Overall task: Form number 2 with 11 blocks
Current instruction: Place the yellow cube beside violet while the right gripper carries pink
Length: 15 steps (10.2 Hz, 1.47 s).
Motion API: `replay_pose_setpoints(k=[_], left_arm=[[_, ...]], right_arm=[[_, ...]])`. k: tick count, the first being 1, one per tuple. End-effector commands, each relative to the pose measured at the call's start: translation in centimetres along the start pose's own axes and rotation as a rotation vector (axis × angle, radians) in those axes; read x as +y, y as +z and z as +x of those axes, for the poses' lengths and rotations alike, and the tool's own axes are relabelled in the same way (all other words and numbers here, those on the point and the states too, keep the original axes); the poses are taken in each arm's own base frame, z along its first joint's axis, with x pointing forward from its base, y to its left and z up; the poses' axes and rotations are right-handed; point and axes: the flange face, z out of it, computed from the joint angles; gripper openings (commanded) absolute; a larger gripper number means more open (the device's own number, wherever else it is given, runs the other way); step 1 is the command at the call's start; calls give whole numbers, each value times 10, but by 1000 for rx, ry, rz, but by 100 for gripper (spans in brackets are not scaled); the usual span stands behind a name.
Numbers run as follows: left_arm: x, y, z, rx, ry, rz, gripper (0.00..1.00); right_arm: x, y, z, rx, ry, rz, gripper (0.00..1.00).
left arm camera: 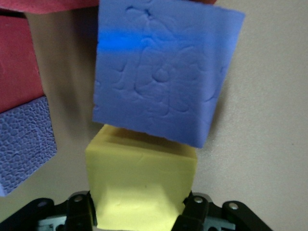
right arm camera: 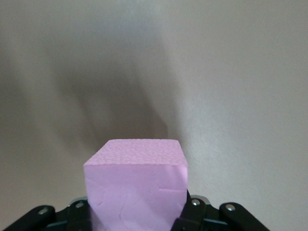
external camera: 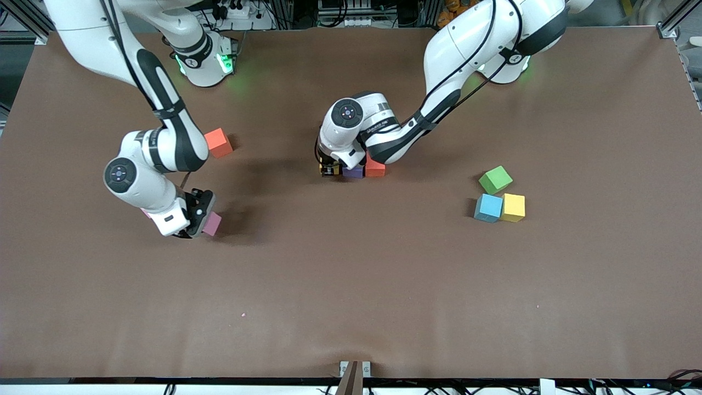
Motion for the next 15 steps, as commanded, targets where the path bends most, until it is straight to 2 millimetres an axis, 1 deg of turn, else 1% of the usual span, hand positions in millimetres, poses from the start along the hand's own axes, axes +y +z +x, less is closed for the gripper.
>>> replay_pose_setpoints(k=[1,4,5,6,8,9,10,11,13,15], left_arm=[[6,1,8,30,-47,-28,35],[11,1,13,54,-39,-21,36],[11,1,14,60,-39,-19,37],[9,2,14,75,-37,-13,40],[11,1,13,72,-39,-14,50],[11,0,13,71,-39,-15,52],[13,0,13,69,-42,-16,81],[13,-1,12,68,-36,-19,100],[19,-5,12,63,-42,-29,100],[18,-17,8,70,-33,-38,100]], right_arm=[[-16,0,30,5,126,11,50],[-37,1,60,3,231,15,50],[-47,2,72,2,269,16,50],[-54,3,82,-1,304,18,50],[-68,3,99,0,347,18,50],[-77,3,109,-1,369,17,50],[-81,3,114,0,392,17,50],[-84,2,119,2,396,15,50],[-85,0,123,4,436,14,50],[-89,1,125,-4,462,20,50]])
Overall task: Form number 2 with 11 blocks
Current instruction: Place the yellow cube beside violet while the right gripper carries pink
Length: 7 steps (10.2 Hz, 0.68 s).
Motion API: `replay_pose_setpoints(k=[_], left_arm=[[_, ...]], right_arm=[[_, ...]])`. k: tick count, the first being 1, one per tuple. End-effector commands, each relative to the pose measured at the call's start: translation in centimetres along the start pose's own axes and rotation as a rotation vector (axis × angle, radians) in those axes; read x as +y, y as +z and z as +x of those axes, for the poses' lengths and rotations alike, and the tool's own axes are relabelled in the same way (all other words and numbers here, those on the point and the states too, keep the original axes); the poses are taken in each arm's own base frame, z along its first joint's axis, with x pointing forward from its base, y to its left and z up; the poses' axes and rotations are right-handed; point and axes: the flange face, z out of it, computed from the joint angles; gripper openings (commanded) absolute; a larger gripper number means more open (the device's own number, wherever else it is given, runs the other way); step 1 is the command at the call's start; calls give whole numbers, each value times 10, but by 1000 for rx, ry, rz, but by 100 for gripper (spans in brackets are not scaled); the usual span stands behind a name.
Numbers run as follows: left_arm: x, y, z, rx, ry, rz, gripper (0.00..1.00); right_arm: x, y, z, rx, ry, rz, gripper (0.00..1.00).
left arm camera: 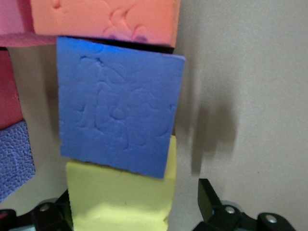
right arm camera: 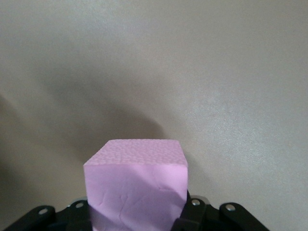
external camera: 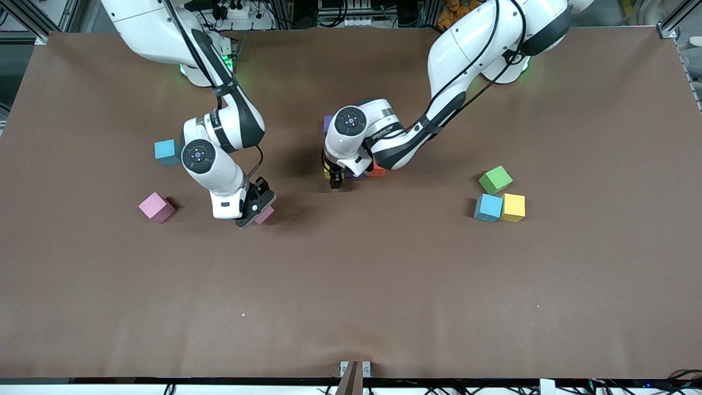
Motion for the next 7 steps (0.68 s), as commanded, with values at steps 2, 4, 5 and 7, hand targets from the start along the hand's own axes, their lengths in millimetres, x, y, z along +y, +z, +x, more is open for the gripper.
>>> replay_pose_setpoints(k=[2,4,5,7], left_arm=[[-12,-27,-9,65,35,-9,100],[-24,-45,-15,88,74,15,100],[-24,-59,-17,83,79,18,100],[-5,-96,-10,75,59,-14,100]], right_arm=[[-6,-5,7,-1,71,9,50],[-6,-5,6,-2,77,9,50],[-6,-5,6,-2,77,9,50],[-7,-5,6,-3,76,8,50]])
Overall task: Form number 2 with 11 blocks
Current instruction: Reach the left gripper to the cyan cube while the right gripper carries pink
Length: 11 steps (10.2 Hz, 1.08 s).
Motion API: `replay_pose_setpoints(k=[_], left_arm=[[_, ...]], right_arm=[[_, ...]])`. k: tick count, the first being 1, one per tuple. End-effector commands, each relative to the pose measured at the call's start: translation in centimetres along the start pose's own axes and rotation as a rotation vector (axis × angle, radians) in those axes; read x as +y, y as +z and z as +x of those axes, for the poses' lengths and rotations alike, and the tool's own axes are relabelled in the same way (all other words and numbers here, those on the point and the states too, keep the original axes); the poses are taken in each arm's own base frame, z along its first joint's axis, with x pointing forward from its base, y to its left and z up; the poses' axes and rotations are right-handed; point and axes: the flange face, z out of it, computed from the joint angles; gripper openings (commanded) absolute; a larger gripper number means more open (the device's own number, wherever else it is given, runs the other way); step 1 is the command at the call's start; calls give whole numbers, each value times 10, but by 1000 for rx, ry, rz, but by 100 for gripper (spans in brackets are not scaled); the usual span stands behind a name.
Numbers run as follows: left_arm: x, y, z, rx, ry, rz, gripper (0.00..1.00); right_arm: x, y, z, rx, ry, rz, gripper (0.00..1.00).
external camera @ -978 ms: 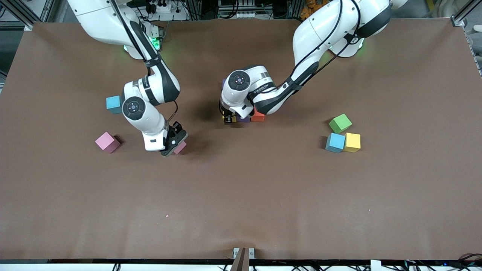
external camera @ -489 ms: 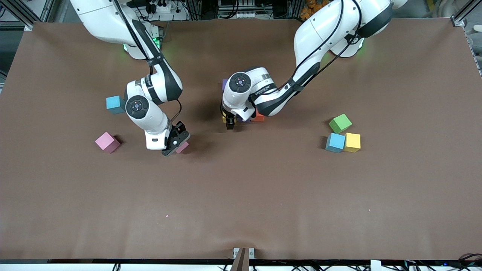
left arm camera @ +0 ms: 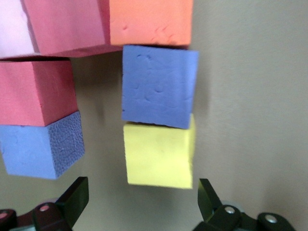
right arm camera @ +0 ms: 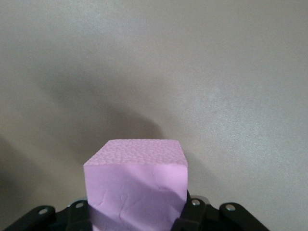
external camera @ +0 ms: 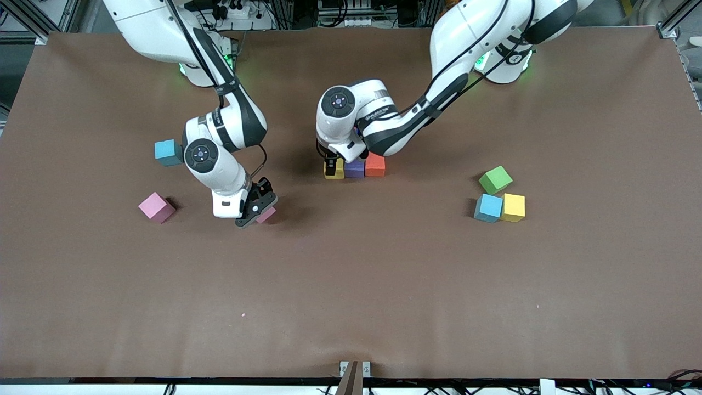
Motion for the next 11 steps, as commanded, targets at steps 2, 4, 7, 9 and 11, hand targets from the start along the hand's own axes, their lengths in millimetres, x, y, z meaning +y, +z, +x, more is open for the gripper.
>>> replay_pose_setpoints(k=[2,4,7,9,11], left_arm=[[48,-62,41,29,32,-66,100],[88,-93,79,43,101,-99,100],[139,-122,149,103,271,-88,100],[166,-139,196,135,446,-67,100],[187,-154,238,154,622,-48,100]], right_arm=[[-7,-3,4,-12,103,12,50],[-30,-5,16,-9,243,12,50],[-51,7,33,-13,402,7,50],[-79,17,52,-8,532,4,50],[-111,26,69,-4,614,3,50]])
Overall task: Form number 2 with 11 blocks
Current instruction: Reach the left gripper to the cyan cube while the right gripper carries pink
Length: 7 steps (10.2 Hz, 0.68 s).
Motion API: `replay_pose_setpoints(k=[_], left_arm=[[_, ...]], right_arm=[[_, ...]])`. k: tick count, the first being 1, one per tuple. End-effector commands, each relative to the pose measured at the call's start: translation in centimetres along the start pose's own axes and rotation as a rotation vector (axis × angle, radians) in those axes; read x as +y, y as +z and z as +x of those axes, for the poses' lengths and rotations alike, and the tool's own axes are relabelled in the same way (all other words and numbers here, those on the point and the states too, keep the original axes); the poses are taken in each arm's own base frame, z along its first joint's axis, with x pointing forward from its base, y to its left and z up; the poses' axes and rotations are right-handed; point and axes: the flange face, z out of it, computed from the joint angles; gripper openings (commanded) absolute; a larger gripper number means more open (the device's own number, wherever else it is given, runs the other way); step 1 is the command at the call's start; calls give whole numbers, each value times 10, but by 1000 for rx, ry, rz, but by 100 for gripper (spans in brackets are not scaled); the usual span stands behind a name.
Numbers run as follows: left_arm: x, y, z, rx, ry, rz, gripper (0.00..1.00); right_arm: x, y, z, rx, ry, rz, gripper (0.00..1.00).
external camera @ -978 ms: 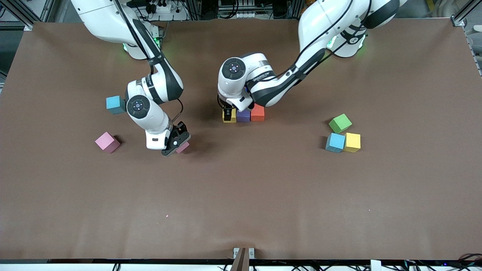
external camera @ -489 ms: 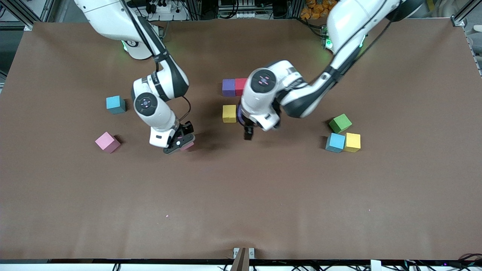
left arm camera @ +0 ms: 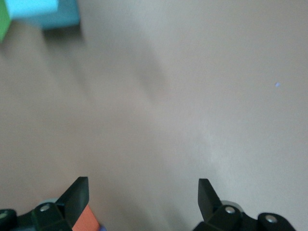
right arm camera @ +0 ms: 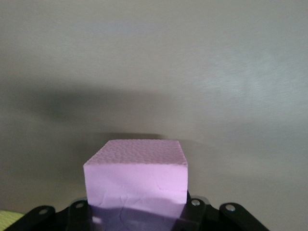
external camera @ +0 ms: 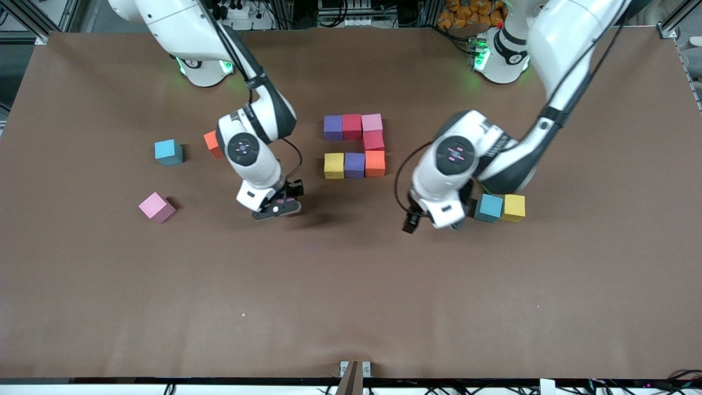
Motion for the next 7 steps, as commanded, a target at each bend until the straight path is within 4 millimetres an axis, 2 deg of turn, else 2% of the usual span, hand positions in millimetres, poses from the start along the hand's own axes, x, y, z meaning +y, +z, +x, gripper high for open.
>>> replay_pose_setpoints(k=[1,3,5,7], left_arm=[[-11,-15,34,37,210,29,100],[-16,-16,72,31,444,46,100],[-23,-13,100,13,699,84,100],[-40,-4,142,-13,932,124,100]], right_arm=[[-39,10,4,2,119,5,50],[-69,20,-9,-3,151,-1,50],[-81,23,-16,-10,137,-3,50],[-90,24,-21,-11,171,-3,50]])
